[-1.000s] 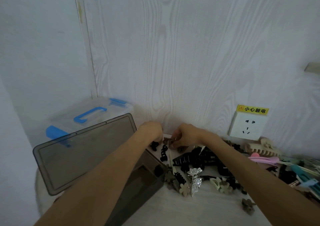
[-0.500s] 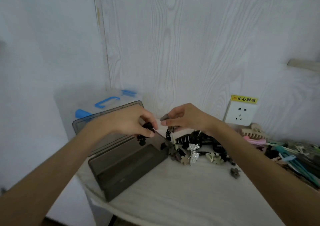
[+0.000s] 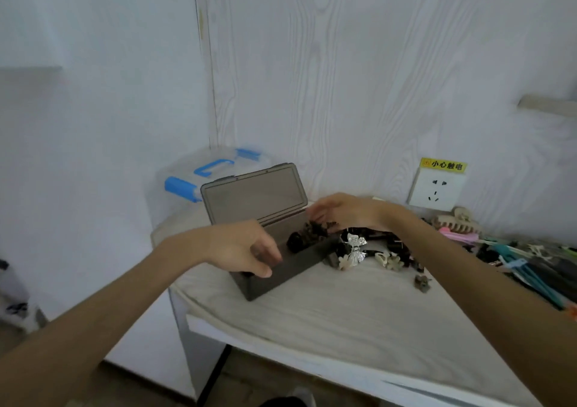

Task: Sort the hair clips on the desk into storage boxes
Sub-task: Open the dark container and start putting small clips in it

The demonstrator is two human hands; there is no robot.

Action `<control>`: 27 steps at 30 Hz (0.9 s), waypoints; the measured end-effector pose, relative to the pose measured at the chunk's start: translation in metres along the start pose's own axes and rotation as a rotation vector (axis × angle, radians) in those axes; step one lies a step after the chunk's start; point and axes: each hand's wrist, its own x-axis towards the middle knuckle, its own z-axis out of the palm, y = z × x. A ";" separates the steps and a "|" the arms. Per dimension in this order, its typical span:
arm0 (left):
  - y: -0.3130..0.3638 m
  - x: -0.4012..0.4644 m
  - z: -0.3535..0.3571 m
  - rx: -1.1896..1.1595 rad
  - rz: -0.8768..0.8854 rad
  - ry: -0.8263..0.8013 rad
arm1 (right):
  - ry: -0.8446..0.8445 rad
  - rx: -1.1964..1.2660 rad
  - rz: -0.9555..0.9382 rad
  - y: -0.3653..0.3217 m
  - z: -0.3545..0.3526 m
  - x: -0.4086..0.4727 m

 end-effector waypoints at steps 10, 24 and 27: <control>0.005 0.055 0.005 0.259 -0.110 0.441 | 0.569 0.017 -0.013 0.041 -0.042 0.008; -0.011 0.053 -0.010 0.427 -0.057 0.532 | -0.177 -0.278 -0.041 0.040 -0.041 0.103; -0.011 0.057 0.009 0.562 -0.132 0.384 | -0.319 -0.391 -0.054 0.036 -0.042 0.104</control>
